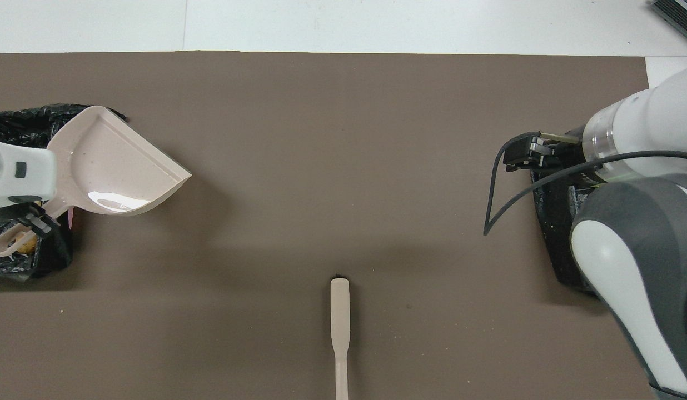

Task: Sweep and dump trash in bin
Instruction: 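Bring the empty dustpan back to the table center with the left gripper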

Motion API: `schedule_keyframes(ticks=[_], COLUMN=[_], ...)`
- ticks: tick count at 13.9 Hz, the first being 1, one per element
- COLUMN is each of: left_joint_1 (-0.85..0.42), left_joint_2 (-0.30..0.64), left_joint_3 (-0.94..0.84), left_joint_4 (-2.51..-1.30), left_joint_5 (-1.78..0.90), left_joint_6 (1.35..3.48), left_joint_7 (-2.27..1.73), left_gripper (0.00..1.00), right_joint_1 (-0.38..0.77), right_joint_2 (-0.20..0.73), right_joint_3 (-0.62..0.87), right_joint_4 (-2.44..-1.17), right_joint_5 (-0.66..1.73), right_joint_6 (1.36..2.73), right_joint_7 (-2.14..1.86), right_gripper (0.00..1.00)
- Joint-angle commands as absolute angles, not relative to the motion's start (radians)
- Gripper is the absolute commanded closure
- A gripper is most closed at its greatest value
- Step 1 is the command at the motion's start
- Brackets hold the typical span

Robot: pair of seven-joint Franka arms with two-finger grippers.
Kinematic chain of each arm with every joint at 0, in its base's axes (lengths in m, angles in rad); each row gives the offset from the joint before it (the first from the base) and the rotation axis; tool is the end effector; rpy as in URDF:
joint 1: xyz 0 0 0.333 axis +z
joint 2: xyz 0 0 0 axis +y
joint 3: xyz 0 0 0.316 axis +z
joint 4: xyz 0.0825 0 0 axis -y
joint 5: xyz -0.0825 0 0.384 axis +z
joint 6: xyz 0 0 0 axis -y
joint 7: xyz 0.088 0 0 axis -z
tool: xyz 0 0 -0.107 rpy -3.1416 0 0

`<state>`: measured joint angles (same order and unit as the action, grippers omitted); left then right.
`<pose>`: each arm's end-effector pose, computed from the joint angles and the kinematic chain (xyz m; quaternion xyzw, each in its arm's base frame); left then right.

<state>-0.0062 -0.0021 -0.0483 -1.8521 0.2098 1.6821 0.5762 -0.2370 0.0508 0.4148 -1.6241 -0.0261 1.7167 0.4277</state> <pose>0.5435 -0.0095 0.5045 -0.9358 0.3267 0.1071 0.0778 0.5725 0.0949 0.5858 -0.9921 0.1235 -0.0228 0.0043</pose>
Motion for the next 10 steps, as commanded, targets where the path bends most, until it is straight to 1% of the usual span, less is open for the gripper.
schedule_keyframes(ticks=[1, 3, 4, 6, 8, 10], left_joint_1=[-0.143, -0.227, -0.253, -0.328, -0.408, -0.481], left_joint_2=[-0.041, -0.037, -0.035, -0.025, 0.020, 0.086], left_joint_3=[-0.032, -0.032, -0.032, -0.032, -0.032, -0.032], left_joint_4=[-1.907, -1.913, -1.913, -1.913, -1.910, -1.907], left_joint_5=[0.160, 0.123, 0.067, 0.034, 0.032, 0.017], left_joint_6=[1.695, 1.713, 1.727, 1.741, 1.775, 1.866], left_joint_7=[0.329, 0.163, 0.093, -0.001, -0.078, -0.190], left_gripper=[1.00, 1.00, 1.00, 1.00, 1.00, 1.00], right_joint_1=[-0.156, -0.031, 0.003, 0.005, 0.006, 0.005], right_joint_2=[0.046, 0.044, 0.043, 0.044, 0.043, 0.005], right_joint_3=[0.343, 0.186, 0.143, 0.129, 0.109, 0.094], right_joint_4=[-1.565, -1.526, -1.514, -1.490, -1.468, -1.468], right_joint_5=[-0.041, -0.046, -0.045, -0.046, -0.045, -0.044], right_joint_6=[1.634, 1.611, 1.576, 1.537, 1.496, 1.479], right_joint_7=[0.381, 0.376, 0.376, 0.376, 0.376, 0.374], right_gripper=[0.00, 0.00, 0.00, 0.00, 0.00, 0.00])
